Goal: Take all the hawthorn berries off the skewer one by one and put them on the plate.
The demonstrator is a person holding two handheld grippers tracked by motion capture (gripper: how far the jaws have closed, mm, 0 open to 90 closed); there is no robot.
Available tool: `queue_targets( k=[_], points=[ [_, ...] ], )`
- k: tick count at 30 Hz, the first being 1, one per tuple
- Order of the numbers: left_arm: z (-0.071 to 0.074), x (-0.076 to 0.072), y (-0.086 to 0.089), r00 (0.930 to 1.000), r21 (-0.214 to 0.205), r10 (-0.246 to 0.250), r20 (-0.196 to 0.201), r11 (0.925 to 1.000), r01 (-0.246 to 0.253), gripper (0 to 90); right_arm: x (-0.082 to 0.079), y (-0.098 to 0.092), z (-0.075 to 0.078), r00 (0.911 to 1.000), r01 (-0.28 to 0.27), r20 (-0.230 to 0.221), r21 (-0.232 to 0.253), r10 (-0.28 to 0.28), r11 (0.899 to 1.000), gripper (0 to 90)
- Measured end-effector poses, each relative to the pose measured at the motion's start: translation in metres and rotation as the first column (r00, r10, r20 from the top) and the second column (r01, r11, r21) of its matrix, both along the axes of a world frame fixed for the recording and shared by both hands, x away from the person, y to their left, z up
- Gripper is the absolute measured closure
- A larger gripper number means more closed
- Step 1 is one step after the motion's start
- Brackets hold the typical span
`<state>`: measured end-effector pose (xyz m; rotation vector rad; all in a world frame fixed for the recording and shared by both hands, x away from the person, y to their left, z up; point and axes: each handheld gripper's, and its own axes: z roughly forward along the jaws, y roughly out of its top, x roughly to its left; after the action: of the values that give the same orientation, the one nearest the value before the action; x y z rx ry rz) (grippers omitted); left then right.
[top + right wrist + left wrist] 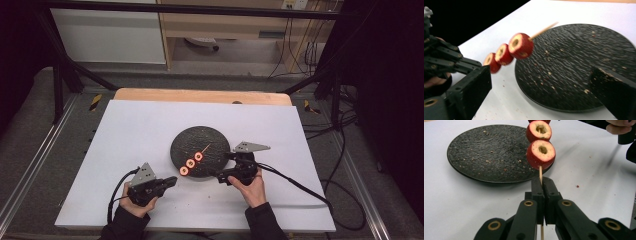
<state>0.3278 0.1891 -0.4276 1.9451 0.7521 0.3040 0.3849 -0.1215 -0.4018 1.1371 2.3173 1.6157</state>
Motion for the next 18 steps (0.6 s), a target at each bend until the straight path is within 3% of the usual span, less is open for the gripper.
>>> queue_targets(
  k=[9,18],
  points=[
    [0.000,-0.002,-0.003,0.9999,0.002,-0.013,0.005,0.9999,0.013,88.2,0.011,0.015,-0.002,0.9986,-0.016,-0.048,0.090,0.020,0.996,24.9],
    [0.000,-0.003,-0.006,0.9997,0.001,-0.023,0.007,0.9997,0.023,88.2,0.017,0.017,-0.006,0.9949,-0.020,-0.096,0.139,0.034,0.990,40.5]
  ],
)
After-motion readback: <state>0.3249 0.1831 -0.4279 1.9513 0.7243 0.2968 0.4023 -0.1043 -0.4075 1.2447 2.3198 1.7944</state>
